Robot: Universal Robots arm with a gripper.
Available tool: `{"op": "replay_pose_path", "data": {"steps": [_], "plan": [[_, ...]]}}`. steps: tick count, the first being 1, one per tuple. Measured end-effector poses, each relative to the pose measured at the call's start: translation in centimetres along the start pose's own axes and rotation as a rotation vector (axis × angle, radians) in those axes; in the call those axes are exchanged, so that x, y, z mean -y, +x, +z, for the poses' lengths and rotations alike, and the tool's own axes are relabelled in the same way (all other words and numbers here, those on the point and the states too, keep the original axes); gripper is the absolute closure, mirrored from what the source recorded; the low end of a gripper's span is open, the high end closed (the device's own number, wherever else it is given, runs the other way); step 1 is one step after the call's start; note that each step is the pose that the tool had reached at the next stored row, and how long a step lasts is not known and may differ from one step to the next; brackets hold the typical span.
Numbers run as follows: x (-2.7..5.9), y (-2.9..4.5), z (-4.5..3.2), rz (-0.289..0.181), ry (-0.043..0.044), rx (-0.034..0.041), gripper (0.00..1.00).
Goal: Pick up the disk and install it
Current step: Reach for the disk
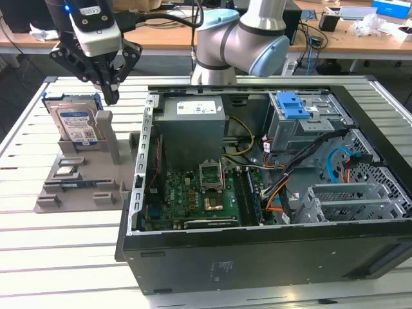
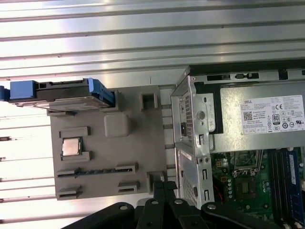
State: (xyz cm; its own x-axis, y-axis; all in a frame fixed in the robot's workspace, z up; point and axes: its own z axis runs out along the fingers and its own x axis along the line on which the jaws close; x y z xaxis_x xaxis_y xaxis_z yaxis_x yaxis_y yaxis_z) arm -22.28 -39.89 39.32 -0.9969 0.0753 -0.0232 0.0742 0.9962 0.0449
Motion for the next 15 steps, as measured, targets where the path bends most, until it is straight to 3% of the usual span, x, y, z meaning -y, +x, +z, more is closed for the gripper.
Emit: {"op": "replay_pose_path", "data": {"steps": [15], "plan": [[0.23, 3.15, -0.06, 0.0, -0.0001, 0.0001, 0.89]]}}
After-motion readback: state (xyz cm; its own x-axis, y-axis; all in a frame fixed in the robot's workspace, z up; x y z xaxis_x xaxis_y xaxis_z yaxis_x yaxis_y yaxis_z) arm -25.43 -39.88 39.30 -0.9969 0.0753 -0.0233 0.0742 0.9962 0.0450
